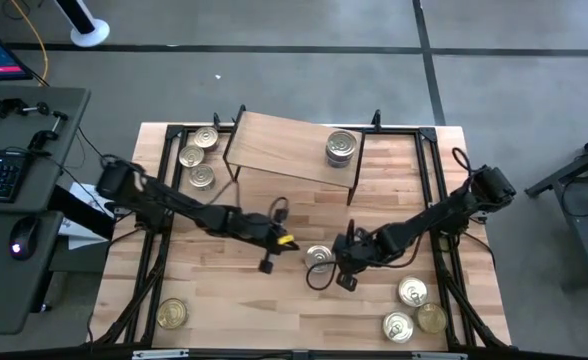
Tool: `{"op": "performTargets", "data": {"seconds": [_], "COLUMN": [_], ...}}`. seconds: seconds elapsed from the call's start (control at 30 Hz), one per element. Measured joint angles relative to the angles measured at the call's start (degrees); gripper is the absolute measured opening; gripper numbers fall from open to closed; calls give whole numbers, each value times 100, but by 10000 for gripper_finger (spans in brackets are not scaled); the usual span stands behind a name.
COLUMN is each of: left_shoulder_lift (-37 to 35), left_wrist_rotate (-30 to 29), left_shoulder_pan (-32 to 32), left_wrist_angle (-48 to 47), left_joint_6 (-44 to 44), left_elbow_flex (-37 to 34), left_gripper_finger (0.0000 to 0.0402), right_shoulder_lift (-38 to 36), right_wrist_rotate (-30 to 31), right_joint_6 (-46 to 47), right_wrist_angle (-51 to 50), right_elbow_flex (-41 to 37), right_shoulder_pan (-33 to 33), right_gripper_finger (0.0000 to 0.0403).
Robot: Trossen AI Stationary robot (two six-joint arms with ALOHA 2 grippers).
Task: Stack canned seafood by type on shelf
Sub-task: Stack the blue tuna can on top of the stacked blue tuna cans on the shelf
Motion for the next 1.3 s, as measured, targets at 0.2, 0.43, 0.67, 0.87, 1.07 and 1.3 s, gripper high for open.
{"op": "performTargets", "data": {"seconds": [0.2, 0.43, 0.67, 0.87, 1.07, 1.3], "left_shoulder_lift": [684, 1001, 1157, 1296, 1267, 1175], "left_wrist_rotate": [17, 15, 8, 10, 7, 37], "left_shoulder_pan": [-9, -9, -28, -59, -90, -96], "left_wrist_angle": [-68, -122, -20, 69, -316, -1009], "left_joint_6": [-68, -599, -846, -1032, -1117, -1157], "left_elbow_flex": [606, 668, 666, 674, 681, 647], "left_gripper_finger": [0, 0, 0, 0, 0, 0], "right_shoulder_lift": [0, -7, -7, -7, -74, -103], "right_wrist_rotate": [91, 103, 362, 334, 39, 148], "right_joint_6": [-123, -601, -662, -839, -996, -1408], "right_wrist_angle": [235, 705, 1320, 1648, 1651, 1683], "right_elbow_flex": [-296, -566, -790, -787, -434, 172], "right_shoulder_pan": [-127, -124, -126, -126, -90, -109], "right_gripper_finger": [0, 0, 0, 0, 0, 0]}}
